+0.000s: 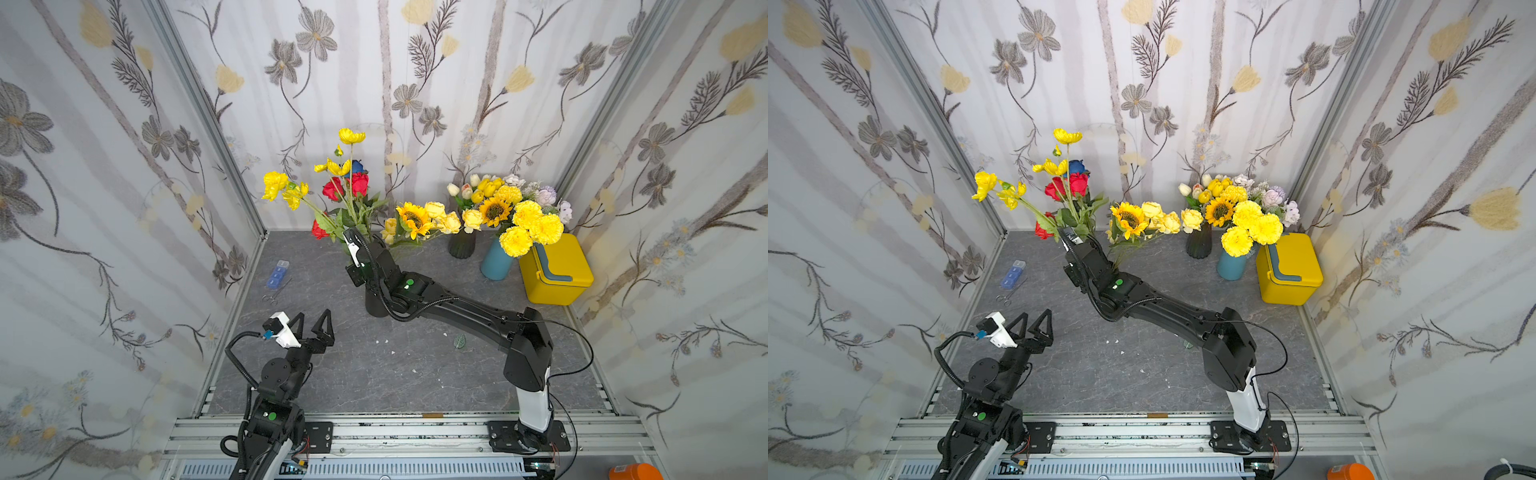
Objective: Pick out yellow flowers from the vase
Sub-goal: Pick up the flower from the vase.
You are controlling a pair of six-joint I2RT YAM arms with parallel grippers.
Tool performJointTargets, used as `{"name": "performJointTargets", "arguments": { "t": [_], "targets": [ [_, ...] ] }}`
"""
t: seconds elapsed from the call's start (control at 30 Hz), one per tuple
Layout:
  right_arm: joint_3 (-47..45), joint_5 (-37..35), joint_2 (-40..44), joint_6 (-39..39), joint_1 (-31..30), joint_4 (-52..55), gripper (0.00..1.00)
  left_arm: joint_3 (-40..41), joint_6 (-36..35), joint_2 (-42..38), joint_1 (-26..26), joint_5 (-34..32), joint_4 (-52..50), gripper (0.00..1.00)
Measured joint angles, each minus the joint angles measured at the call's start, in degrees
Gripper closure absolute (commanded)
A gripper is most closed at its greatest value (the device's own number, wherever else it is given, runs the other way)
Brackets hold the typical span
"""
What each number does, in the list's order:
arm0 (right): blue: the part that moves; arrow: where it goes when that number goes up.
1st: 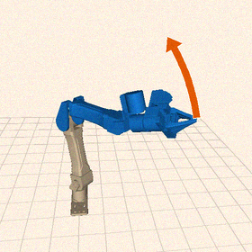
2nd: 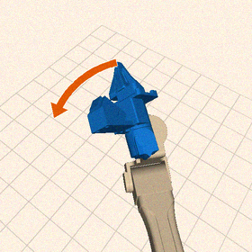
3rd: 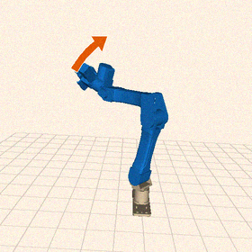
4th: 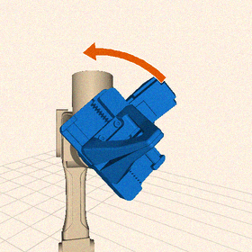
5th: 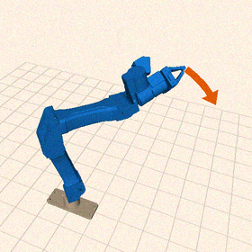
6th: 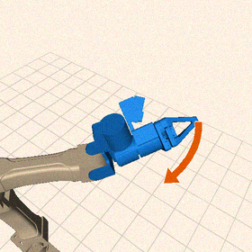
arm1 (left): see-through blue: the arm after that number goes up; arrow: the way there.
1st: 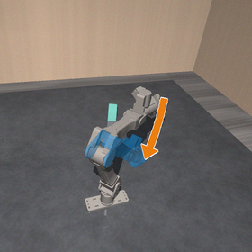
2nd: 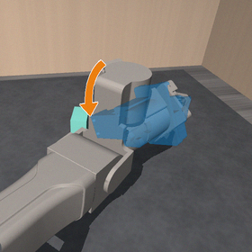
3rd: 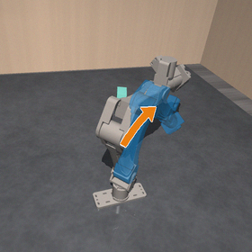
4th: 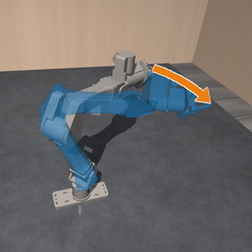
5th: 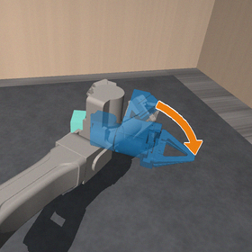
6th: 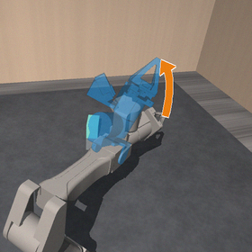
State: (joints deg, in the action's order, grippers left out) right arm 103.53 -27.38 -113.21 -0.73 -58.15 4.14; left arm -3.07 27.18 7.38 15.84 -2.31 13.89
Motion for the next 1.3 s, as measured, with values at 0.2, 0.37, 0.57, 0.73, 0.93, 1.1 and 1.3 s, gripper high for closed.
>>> {"name": "performJointTargets", "arguments": {
  "t": [0.2, 0.37, 0.57, 0.73, 0.93, 1.1, 1.3],
  "targets": [
    [0.33, -0.22, -0.02, -0.42, 0.02, 0.33, 0.96, 0.0, 0.0, 0.0, 0.0, 0.0, 0.0, 0.0],
    [0.72, 0.26, 0.76, -0.87, -0.09, 1.25, 0.98, 0.2, -0.02, 0.0, 0.0, 0.0, 0.04, 0.0],
    [1.16, 0.74, 3.32, -1.64, -0.39, 1.86, 0.98, 0.26, -0.04, 0.0, -0.02, -0.02, 0.09, 0.0],
    [3.15, 1.16, 4.13, -2.4, -0.39, 1.99, 0.99, 0.48, -0.04, 0.02, 0.0, -0.04, 0.42, 0.0],
    [5.7, 1.55, 3.96, -2.78, -0.46, 2.6, 1.0, 0.5, -0.04, 0.22, 0.0, -0.09, 0.44, 0.0],
    [12.07, 3.41, 2.84, -2.47, -0.61, 4.5, 1.0, 0.52, -0.04, 0.24, 0.0, -0.31, 0.44, 0.0],
    [20.0, 3.69, 1.77, -2.03, -1.05, 5.97, 1.0, 0.52, 0.0, 1.55, 0.0, -0.61, 0.83, 0.0]
  ]
}}
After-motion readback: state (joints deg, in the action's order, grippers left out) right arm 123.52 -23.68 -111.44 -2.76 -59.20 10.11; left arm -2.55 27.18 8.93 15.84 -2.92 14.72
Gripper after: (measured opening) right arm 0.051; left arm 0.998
